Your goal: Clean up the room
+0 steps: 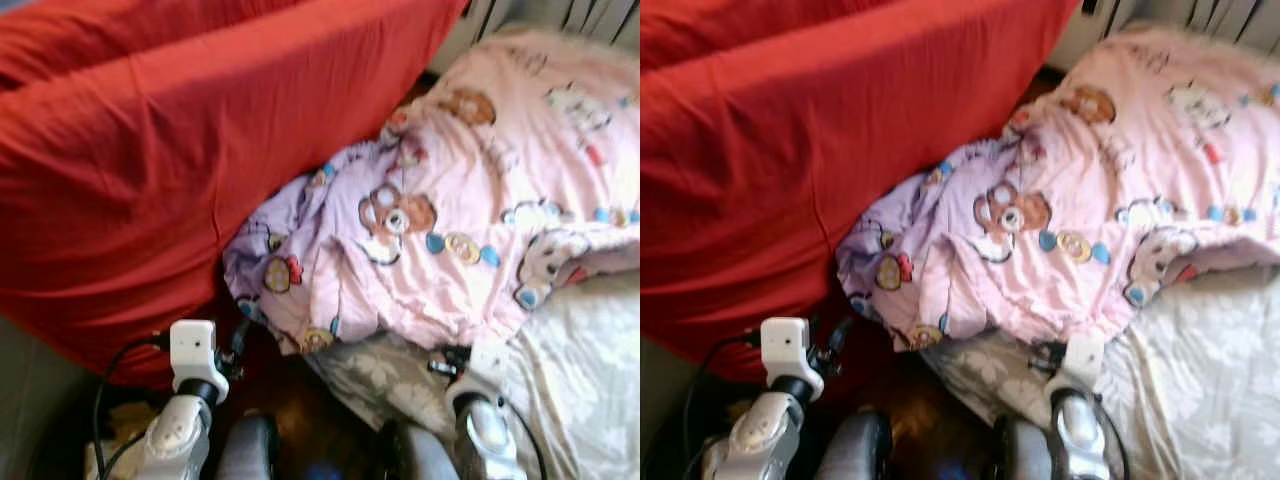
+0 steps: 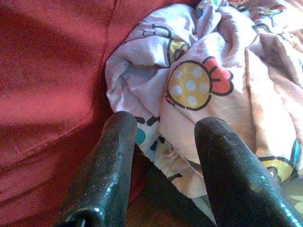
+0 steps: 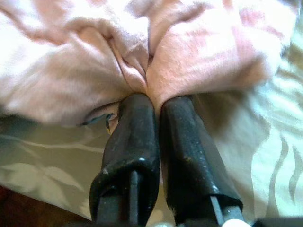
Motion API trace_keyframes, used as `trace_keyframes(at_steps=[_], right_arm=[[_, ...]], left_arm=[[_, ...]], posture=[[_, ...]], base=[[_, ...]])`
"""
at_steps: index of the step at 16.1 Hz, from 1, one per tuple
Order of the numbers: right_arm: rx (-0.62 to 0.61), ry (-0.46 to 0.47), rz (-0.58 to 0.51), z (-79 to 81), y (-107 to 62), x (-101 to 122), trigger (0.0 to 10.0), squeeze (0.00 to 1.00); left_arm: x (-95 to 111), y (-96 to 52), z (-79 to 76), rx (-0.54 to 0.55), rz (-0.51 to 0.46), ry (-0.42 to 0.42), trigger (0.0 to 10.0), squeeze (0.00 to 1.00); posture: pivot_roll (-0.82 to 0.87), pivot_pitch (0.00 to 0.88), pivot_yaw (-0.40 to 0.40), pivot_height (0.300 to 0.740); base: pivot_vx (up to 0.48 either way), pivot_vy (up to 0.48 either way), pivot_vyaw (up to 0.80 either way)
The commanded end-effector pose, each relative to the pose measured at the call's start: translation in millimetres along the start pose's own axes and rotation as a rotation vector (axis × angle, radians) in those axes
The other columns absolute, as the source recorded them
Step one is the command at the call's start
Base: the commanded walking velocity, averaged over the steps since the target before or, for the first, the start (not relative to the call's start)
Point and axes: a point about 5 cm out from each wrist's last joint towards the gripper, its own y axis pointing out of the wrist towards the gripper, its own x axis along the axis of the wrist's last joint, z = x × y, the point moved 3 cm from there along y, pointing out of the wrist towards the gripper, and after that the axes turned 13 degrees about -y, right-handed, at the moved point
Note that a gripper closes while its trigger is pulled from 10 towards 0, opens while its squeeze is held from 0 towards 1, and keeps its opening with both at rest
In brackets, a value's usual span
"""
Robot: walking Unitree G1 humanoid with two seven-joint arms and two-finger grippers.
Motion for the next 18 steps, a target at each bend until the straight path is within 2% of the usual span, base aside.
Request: trace_keyframes(at_steps=[1, 6, 10, 13, 16, 18], right_arm=[[0.013, -0.007, -0.059, 0.5, -4.7, 5.3, 10.0, 0.00], [0.038, -0.001, -0.107, 2.0, -2.7, 16.5, 10.0, 0.00], [0.045, -0.003, -0.114, 7.5, 4.3, 27.4, 10.0, 0.00], [0.027, -0.003, -0.099, 3.2, 3.1, 23.0, 10.0, 0.00], [0.022, -0.009, -0.099, 0.6, 2.9, 22.5, 10.0, 0.00], [0.021, -0.025, -0.097, -1.9, 4.4, 23.8, 10.0, 0.00]], left_arm=[[-7.0, -3.4, 6.8, 0.029, 0.013, 0.003, 10.0, 0.00], [-13.7, 1.5, 9.0, 0.041, 0.012, 0.001, 10.0, 0.00], [-17.2, 6.6, 14.3, 0.061, 0.010, -0.008, 10.0, 0.00], [-29.8, 3.3, 26.2, 0.102, 0.053, -0.044, 10.0, 0.00], [-42.6, -2.5, 38.8, 0.131, 0.108, -0.036, 10.0, 0.00], [-66.1, -15.7, 57.4, 0.185, 0.216, -0.026, 10.0, 0.00]], posture=[[0.07, 0.069, -0.024, 0.640], [0.06, 0.040, -0.028, 0.645], [0.05, 0.016, -0.020, 0.705], [0.05, 0.004, -0.014, 0.740], [0.04, 0.000, -0.013, 0.740], [0.05, 0.000, -0.014, 0.740]], base=[[0.000, 0.000, 0.00], [0.000, 0.000, 0.00], [0.000, 0.000, 0.00], [0.000, 0.000, 0.00], [0.000, 0.000, 0.00], [0.000, 0.000, 0.00]])
